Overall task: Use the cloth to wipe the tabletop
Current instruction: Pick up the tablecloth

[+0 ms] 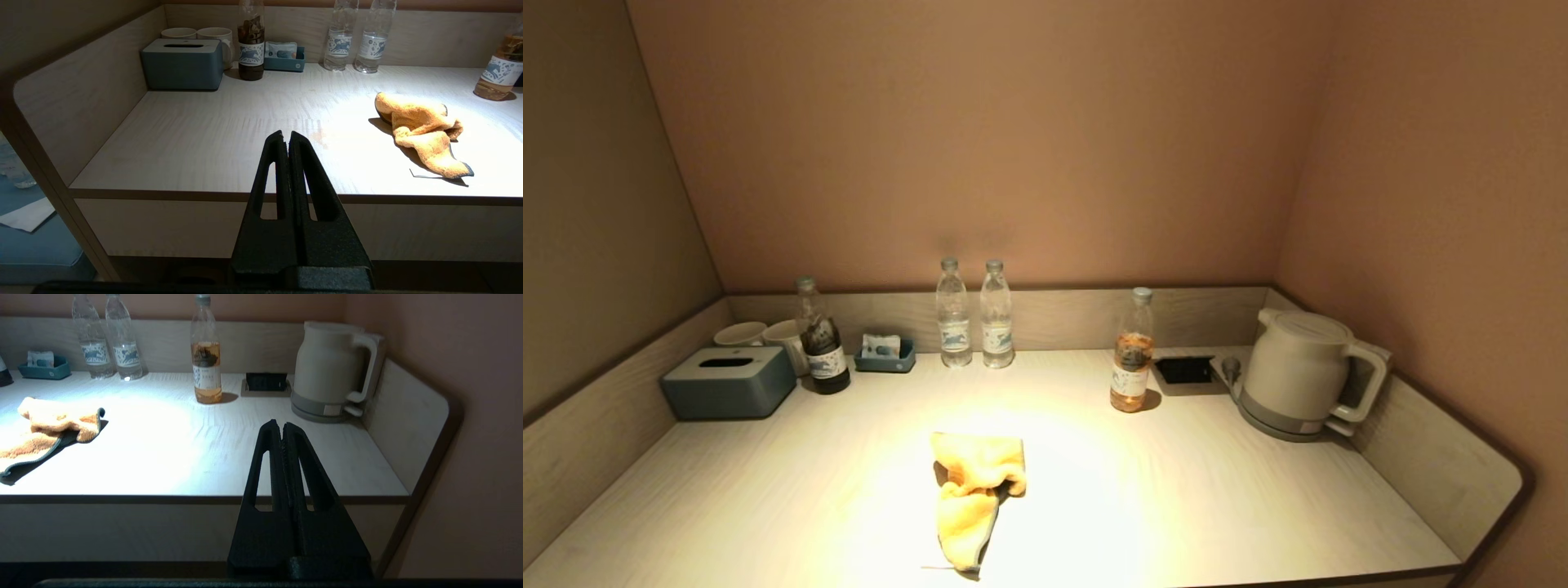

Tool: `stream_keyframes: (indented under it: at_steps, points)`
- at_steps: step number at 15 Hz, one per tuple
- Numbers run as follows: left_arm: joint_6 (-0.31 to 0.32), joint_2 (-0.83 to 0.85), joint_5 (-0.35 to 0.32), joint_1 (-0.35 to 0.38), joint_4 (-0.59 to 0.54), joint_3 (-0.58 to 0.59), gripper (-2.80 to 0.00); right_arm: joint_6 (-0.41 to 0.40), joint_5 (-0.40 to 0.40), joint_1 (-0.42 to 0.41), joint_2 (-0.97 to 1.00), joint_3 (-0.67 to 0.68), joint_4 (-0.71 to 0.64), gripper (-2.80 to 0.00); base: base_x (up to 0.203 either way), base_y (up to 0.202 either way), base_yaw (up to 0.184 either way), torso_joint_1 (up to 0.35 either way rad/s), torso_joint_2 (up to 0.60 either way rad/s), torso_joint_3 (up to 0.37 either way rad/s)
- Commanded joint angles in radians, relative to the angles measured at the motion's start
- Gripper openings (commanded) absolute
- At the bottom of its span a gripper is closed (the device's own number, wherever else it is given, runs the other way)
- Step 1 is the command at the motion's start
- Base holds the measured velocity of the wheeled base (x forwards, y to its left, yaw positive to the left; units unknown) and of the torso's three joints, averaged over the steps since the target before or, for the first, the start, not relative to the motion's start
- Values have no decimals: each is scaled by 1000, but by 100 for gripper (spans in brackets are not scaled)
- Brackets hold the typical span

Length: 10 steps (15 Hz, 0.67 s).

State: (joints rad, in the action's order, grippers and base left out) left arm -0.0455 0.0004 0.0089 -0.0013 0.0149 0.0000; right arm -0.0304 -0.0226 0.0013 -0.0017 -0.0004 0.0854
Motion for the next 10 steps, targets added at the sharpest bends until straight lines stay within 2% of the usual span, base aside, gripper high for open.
stream_keyframes:
  at_steps: [1,10]
  points:
    - [0,0,0,0,0,0,-280,15,1,0,2,0,-81,-280,0,0,0,0,0,0]
    - [6,0,0,0,-1,-2,-280,15,1,0,2,0,-81,-280,0,0,0,0,0,0]
